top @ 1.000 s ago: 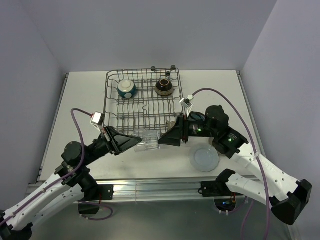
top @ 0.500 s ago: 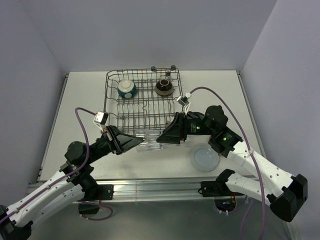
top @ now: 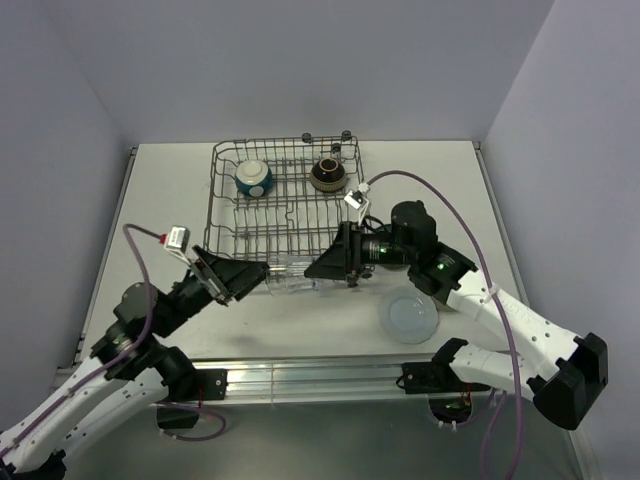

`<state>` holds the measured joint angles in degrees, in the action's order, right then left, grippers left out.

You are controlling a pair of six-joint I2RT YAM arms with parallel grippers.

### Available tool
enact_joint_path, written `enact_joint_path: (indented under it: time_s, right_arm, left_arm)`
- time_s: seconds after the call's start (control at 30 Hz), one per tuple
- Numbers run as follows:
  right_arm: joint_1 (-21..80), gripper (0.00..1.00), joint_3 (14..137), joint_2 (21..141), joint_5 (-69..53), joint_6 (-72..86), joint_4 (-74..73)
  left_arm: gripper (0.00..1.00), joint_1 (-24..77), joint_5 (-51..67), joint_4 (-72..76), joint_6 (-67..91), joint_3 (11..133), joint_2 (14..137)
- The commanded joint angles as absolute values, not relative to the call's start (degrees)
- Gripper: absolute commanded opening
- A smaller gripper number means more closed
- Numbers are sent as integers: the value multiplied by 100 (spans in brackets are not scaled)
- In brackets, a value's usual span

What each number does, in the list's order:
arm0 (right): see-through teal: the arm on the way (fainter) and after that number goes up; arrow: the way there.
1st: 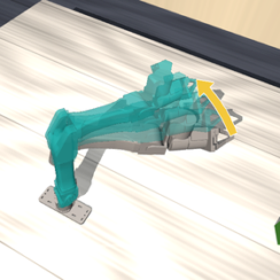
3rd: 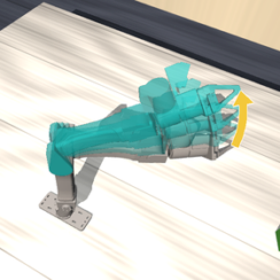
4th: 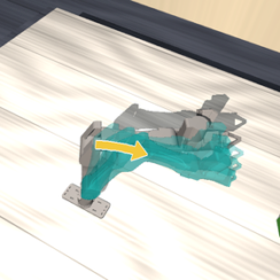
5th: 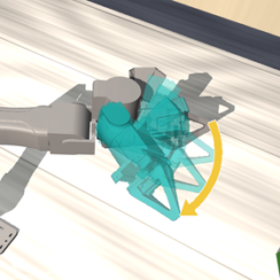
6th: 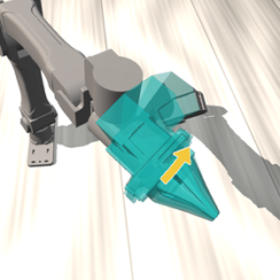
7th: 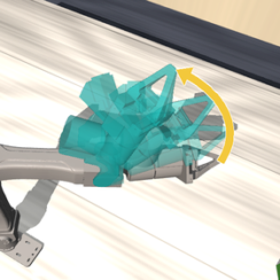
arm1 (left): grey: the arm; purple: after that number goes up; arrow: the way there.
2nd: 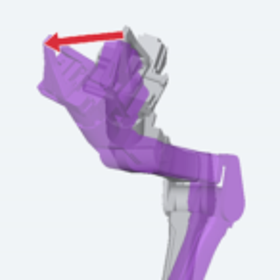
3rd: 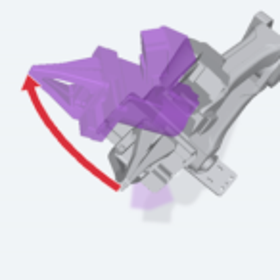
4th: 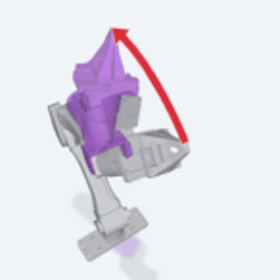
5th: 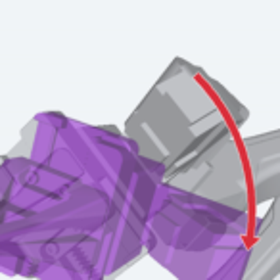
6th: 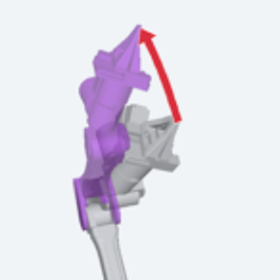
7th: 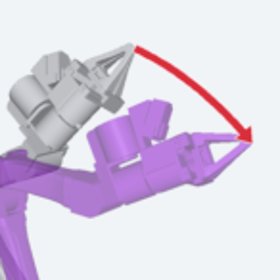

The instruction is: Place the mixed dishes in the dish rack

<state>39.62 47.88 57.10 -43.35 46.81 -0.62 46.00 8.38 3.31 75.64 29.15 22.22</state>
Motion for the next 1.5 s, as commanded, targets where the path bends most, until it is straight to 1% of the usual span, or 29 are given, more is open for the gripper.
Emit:
enact_joint_path:
  time_s: [0.0,0.07,0.1,0.17,0.2,0.27,0.3,0.37,0.4,0.47,0.5,0.57,0.6,0.7,0.77,1.07,1.1,1.13,1.2,1.23,1.27,1.3,1.33,1.47]
  right_arm:
    - [3981,0,5702,6045,-3561,3982,-904]
    - [3999,0,5984,6292,-3167,3737,-1333]
    - [4008,0,6316,6589,-3007,3657,-1475]
    - [4121,0,6756,6968,-2621,3351,-2035]
    - [4192,0,7290,7422,-2141,3253,-2230]
    - [4324,0,7898,7943,-1681,3025,-2870]
    - [4403,0,8554,8520,-1322,2997,-3092]
    - [4482,0,9260,9129,-960,2910,-3810]
    - [4587,0,9916,9671,-758,2874,-3997]
    - [4667,0,10570,10202,-318,2839,-4549]
    - [4702,0,11234,10744,-212,2821,-4735]
    - [4807,0,11906,11561,-9,2778,-5296]
    - [4842,0,12536,11801,35,2769,-5465]
    - [5009,0,13382,12593,369,2751,-5906]
    - [5080,0,13508,12936,413,2786,-5968]
    - [5343,0,13421,13341,606,2856,-5924]
    - [5396,4,13438,13359,615,2856,-5924]
    - [5414,18,13438,13377,615,2865,-5933]
    - [5449,40,13447,13412,589,2857,-5933]
    - [5458,68,13447,13403,615,2848,-5941]
    - [5467,82,13421,13369,650,2856,-5941]
    - [5475,94,13386,13325,685,2848,-5933]
    - [5484,100,13342,13220,712,2839,-5872]
    - [5484,100,13044,12815,896,2830,-5757]
  left_arm:
    - [99,4597,-1157,-2456,7146,3890,1916]
    - [99,4605,-1860,-3335,7346,4182,1916]
    - [99,4605,-2429,-4088,7583,4419,1951]
    - [99,4605,-2907,-4717,7821,4700,2030]
    - [99,4597,-3205,-5137,7961,4772,2169]
    - [99,4605,-3427,-5518,8059,4982,2381]
    - [99,4605,-3584,-5824,8112,5044,2634]
    - [99,4597,-3708,-6125,8191,5202,2890]
    - [99,4605,-3761,-6248,8270,5221,3083]
    - [99,4605,-3902,-6407,8297,5203,3164]
    - [99,4597,-3937,-6416,8297,5177,3155]
    - [99,4605,-3999,-6372,8288,5055,3042]
    - [99,4605,-4025,-6355,8279,5010,2980]
    - [99,4605,-4087,-6223,8218,4869,2770]
    - [99,4597,-4131,-6249,8226,4834,2707]
    - [99,4597,-4105,-6135,8104,4659,2637]
    - [99,4597,-4044,-6091,8077,4632,2637]
    - [99,4597,-4017,-6004,8060,4606,2654]
    - [99,4605,-3886,-5933,8025,4570,2733]
    - [99,4597,-3841,-5854,7981,4562,2768]
    - [99,4597,-3789,-5810,7885,4570,2899]
    - [99,4605,-3736,-5792,7840,4579,2979]
    - [99,4605,-3622,-5766,7796,4614,3066]
    - [99,4605,-3262,-5635,7542,4685,3593]
